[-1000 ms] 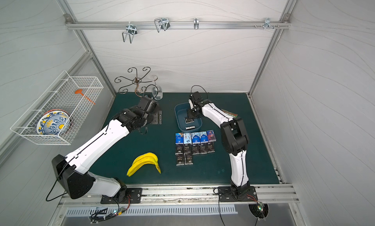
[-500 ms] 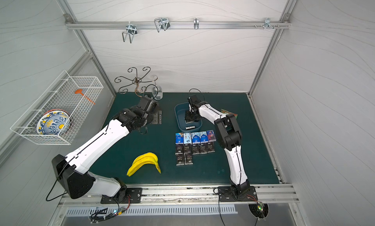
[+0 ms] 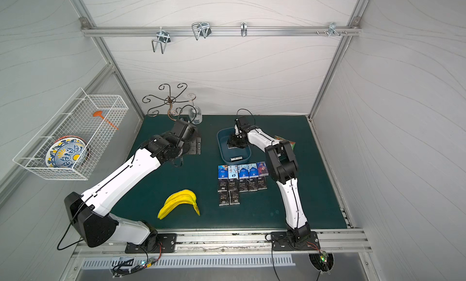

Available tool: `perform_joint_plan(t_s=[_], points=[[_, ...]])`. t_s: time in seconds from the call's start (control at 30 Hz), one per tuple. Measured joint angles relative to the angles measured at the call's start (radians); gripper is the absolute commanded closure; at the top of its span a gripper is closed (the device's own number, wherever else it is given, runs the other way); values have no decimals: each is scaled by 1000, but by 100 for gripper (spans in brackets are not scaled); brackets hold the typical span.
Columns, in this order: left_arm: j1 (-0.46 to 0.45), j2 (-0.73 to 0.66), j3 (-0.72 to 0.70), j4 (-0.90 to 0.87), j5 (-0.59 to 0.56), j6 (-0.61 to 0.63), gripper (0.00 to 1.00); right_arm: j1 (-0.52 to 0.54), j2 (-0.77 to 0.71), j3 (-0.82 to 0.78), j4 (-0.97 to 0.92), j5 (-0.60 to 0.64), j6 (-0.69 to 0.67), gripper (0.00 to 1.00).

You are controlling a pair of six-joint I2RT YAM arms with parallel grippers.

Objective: Take the pocket tissues out of the storage box
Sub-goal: Pick up the pocket tissues from the storage box.

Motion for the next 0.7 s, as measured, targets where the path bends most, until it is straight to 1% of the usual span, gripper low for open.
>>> perform_joint_plan(t_s=[0.13, 0.33, 0.5, 0.7], points=[[0, 1, 0, 0, 0, 1, 13, 3, -6, -13, 8, 57, -42, 51], [0, 9, 1, 0, 1, 1, 13, 16, -82, -130, 10, 118, -78, 49], [0, 15, 2, 0, 1, 1, 13, 29, -135, -160, 16, 111, -68, 48], [-3, 16, 15, 0, -1, 2, 13, 28, -116, -134, 26, 72, -7, 47]])
